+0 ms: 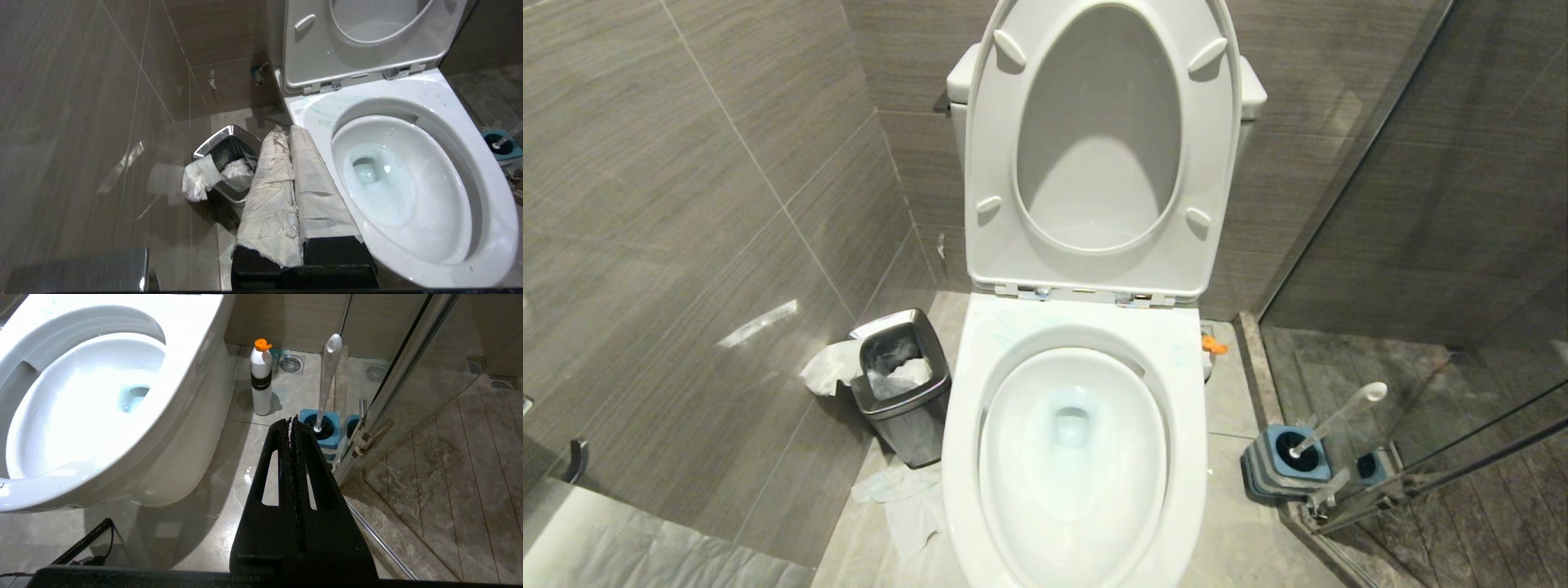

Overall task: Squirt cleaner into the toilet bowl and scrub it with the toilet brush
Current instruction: Flush the toilet

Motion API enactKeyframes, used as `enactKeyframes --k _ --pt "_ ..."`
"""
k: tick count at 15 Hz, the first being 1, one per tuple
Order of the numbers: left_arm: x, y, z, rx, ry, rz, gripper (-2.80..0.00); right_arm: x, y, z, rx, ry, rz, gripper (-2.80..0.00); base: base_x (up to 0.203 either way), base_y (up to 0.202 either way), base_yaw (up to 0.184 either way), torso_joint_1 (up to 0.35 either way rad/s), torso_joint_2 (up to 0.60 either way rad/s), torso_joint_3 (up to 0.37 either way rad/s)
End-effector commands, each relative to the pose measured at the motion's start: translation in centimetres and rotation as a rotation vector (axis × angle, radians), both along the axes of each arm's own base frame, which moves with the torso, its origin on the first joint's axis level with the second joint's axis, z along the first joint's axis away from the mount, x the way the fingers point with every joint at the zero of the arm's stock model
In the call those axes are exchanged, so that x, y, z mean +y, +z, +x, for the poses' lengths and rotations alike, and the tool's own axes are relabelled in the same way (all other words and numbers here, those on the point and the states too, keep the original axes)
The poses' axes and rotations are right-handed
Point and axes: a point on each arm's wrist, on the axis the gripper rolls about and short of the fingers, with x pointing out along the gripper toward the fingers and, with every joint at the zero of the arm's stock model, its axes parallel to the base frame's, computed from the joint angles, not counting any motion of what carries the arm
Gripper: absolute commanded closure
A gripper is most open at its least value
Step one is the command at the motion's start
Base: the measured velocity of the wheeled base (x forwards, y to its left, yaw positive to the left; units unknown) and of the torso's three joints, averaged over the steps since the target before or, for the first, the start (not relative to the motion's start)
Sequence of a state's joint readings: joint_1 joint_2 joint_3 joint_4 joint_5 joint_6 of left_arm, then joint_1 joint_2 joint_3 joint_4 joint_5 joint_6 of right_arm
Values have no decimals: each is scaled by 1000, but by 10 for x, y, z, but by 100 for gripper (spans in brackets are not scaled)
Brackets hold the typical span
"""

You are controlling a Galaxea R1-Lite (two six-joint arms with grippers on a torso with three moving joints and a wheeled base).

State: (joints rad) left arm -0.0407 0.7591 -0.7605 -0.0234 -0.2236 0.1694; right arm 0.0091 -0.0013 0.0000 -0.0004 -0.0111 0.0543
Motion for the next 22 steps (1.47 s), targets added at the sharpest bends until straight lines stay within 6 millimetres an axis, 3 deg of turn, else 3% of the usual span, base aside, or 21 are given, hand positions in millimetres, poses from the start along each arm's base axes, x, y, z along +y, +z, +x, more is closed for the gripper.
enactKeyframes --k 1,3,11,17,22 --pt "-3 5 48 54 -16 4 0 0 0 0 0 0 -1 0 0 0 0 0 0 0" --pt "-9 18 73 17 -45 -8 0 0 0 0 0 0 1 0 0 0 0 0 0 0" --pt "-19 77 137 -53 -85 -195 0 0 0 0 0 1 0 0 0 0 0 0 0 0" --pt "-25 129 191 -109 -94 -215 0 0 0 0 0 0 1 0 0 0 0 0 0 0" --pt "-30 142 232 -45 -84 -208 0 0 0 0 1 0 0 0 0 0 0 0 0 0"
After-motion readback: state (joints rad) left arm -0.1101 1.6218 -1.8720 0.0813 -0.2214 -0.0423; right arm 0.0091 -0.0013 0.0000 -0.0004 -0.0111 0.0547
